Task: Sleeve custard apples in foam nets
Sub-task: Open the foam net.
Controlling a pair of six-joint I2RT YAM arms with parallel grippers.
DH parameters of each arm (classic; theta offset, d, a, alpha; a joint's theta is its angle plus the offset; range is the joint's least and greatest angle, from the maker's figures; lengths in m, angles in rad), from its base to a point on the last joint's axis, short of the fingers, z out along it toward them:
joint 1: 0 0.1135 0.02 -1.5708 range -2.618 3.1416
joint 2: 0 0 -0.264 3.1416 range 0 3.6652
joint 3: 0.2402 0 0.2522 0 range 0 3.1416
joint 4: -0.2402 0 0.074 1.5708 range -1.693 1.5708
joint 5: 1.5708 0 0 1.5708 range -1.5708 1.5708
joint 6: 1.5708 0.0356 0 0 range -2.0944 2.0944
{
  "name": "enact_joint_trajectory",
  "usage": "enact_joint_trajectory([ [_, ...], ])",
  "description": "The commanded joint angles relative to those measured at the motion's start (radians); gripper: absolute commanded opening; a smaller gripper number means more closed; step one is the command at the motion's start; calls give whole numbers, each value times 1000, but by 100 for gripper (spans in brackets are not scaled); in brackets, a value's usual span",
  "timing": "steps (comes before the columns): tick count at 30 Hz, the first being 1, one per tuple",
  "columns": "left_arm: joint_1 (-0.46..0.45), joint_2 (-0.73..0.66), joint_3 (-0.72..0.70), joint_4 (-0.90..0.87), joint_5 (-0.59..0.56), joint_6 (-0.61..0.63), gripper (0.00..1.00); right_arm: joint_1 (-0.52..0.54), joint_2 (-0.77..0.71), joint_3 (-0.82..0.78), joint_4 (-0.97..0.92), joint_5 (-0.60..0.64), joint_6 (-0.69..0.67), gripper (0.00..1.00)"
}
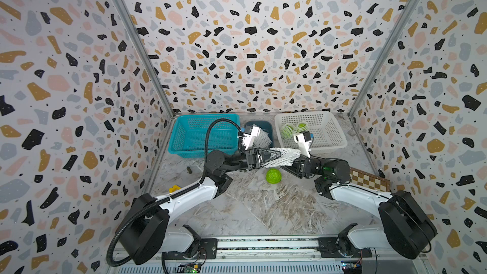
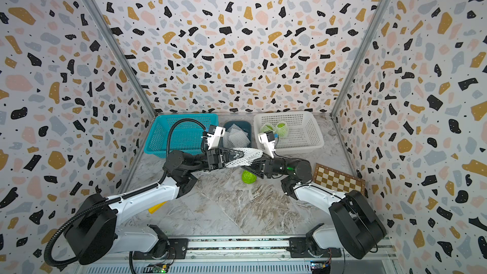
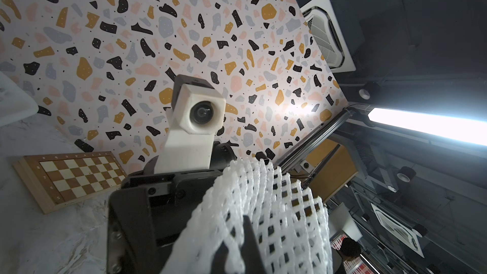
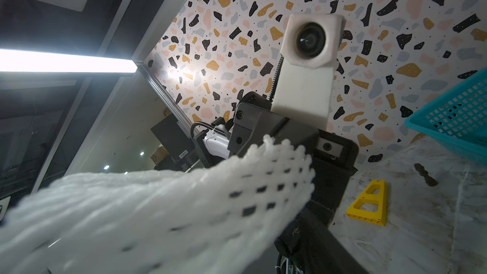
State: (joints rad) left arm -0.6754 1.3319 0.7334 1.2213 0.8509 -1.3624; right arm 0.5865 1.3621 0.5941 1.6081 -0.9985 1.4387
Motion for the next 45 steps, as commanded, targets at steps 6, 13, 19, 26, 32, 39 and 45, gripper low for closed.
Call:
enact_joint_trajectory([
  [6,-5,-61,-22,6,-45,115,0,9,42,44,266,10,103,58],
  [13,-6,-185,-79,-202,-98,277,0,9,-14,47,266,11,91,50],
  [19,-5,-224,-103,-259,-110,311,0,2,-36,46,266,22,89,44],
  [26,0,-250,-119,-265,-136,295,0,-26,-21,-15,192,24,47,55],
  [32,18,-333,-125,-423,-151,371,0,-108,-148,-97,-51,4,-80,71],
  [39,24,-398,-109,-651,-155,482,0,-146,-415,5,-874,32,-573,65],
  [45,25,-401,-100,-741,-139,537,0,-138,-444,81,-1086,36,-700,49],
])
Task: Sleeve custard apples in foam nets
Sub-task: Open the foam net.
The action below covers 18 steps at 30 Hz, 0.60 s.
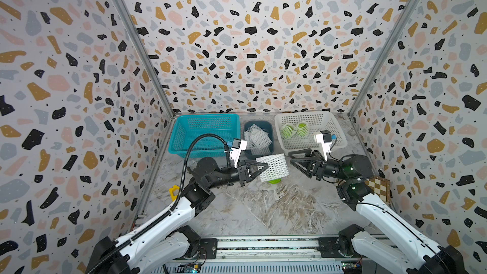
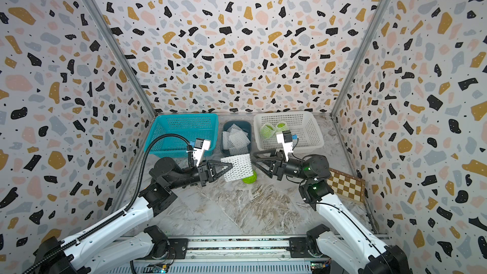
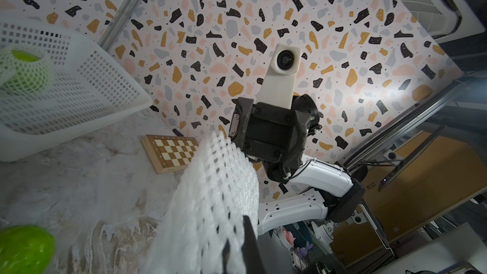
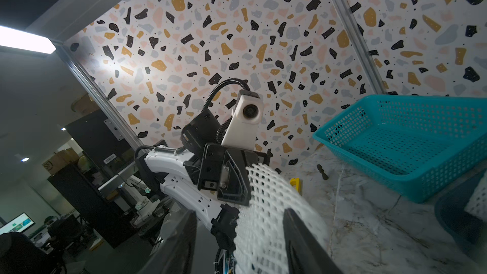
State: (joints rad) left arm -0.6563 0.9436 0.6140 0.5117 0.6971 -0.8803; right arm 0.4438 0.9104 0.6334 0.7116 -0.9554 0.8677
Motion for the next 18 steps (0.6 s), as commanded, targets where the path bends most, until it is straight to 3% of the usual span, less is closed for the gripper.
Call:
enact_joint_trajectory([
  [1,5,-10,17,-28,15,53,0,11,17,45,-183,-12,-125,47],
  [4,5,-5,17,-7,22,42,0,49,44,70,-220,-11,-157,44],
  [7,5,-10,18,1,24,37,0,72,58,93,-282,13,-192,57],
  [12,5,-21,13,-11,19,47,0,74,56,97,-314,21,-204,57],
  [18,5,-28,10,-24,11,57,0,73,32,96,-375,56,-229,70],
])
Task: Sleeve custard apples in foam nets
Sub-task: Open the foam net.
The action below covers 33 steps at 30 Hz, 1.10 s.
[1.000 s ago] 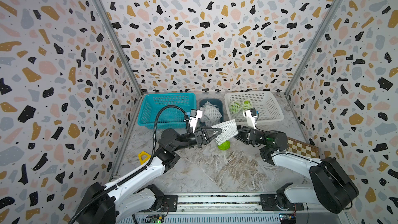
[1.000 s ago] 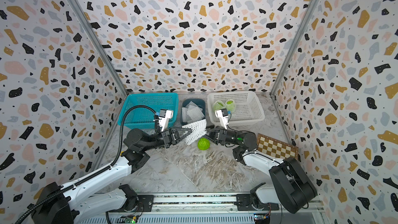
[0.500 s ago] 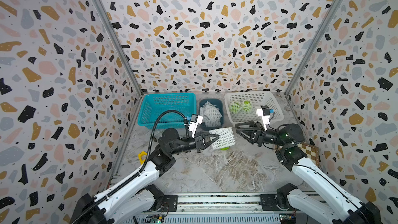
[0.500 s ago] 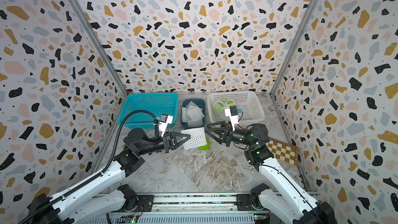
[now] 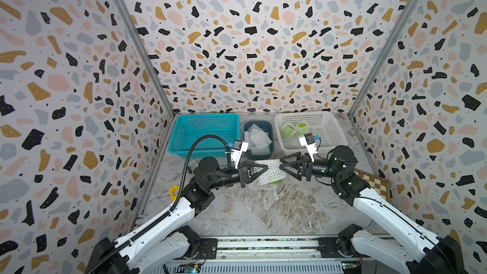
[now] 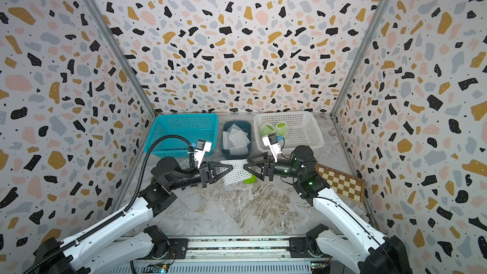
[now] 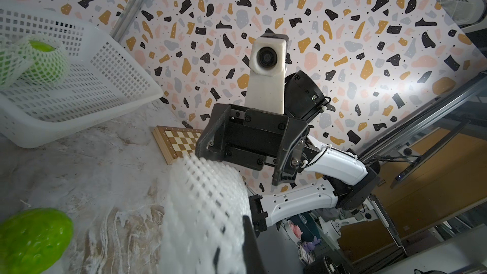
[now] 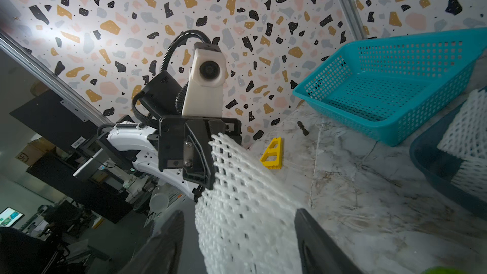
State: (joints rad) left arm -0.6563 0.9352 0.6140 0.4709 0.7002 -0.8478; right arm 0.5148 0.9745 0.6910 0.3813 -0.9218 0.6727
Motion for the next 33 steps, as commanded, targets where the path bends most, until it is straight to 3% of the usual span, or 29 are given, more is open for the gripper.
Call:
enact_joint_trajectory([
  [1,5,-20,10,15,7,27,0,0,-36,38,-55,23,-35,70],
  [5,5,-26,16,-8,4,47,0,2,-35,24,-28,-19,-11,65],
  [8,6,-19,20,-15,11,48,0,8,-31,14,31,-68,23,51],
  [11,5,-8,23,-12,15,47,0,29,-20,25,48,-99,21,43],
  [16,5,-6,26,-5,15,50,0,50,-1,36,47,-106,10,45],
  [20,4,0,29,-17,20,49,0,50,7,50,11,-79,-29,22],
  [22,5,1,29,-26,23,42,6,51,5,67,-44,-34,-72,10],
  [24,7,-3,37,-77,11,43,26,51,1,90,-95,-3,-124,4],
  [25,6,-5,42,-103,9,44,29,51,-2,102,-127,17,-147,3],
  [29,6,-17,43,-153,11,38,37,53,-13,134,-208,69,-213,2],
  [33,7,-19,39,-139,30,16,38,69,-7,144,-252,65,-259,1],
])
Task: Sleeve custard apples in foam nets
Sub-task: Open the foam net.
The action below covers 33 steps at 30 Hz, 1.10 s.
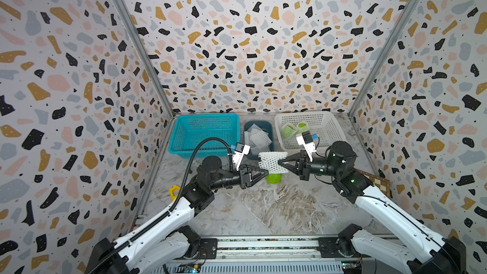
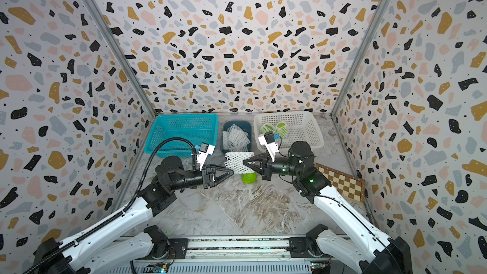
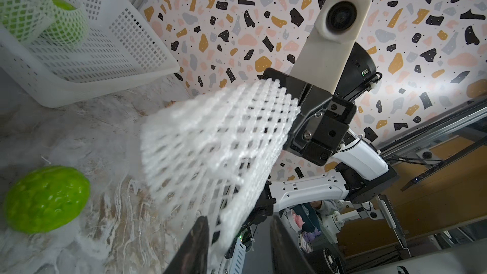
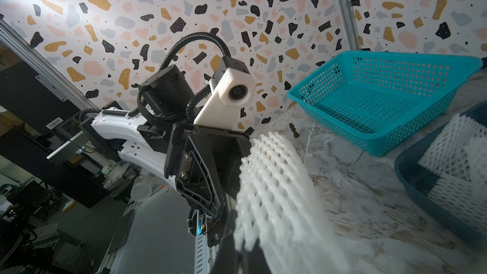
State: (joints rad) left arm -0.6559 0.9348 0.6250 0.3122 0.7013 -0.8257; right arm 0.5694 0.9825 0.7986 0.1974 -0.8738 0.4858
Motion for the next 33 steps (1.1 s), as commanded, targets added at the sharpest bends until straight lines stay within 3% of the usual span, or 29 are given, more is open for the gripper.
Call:
enact_joint_trajectory([
  [1,7,-17,31,19,34,-6,38,19,-16,41,-83,24,-87,1],
  [8,10,-11,48,-24,53,2,38,30,-34,62,-151,43,-153,1],
  [14,22,-14,51,-59,58,8,44,33,-45,68,-165,36,-171,1],
  [19,22,-2,54,-56,71,3,37,44,-45,74,-178,27,-191,1],
  [25,27,5,64,-63,84,2,40,78,-30,99,-232,43,-246,1],
  [31,27,11,61,-69,99,0,26,104,-25,112,-264,81,-279,1],
  [33,29,11,60,-79,100,1,32,109,-21,121,-285,99,-293,1],
])
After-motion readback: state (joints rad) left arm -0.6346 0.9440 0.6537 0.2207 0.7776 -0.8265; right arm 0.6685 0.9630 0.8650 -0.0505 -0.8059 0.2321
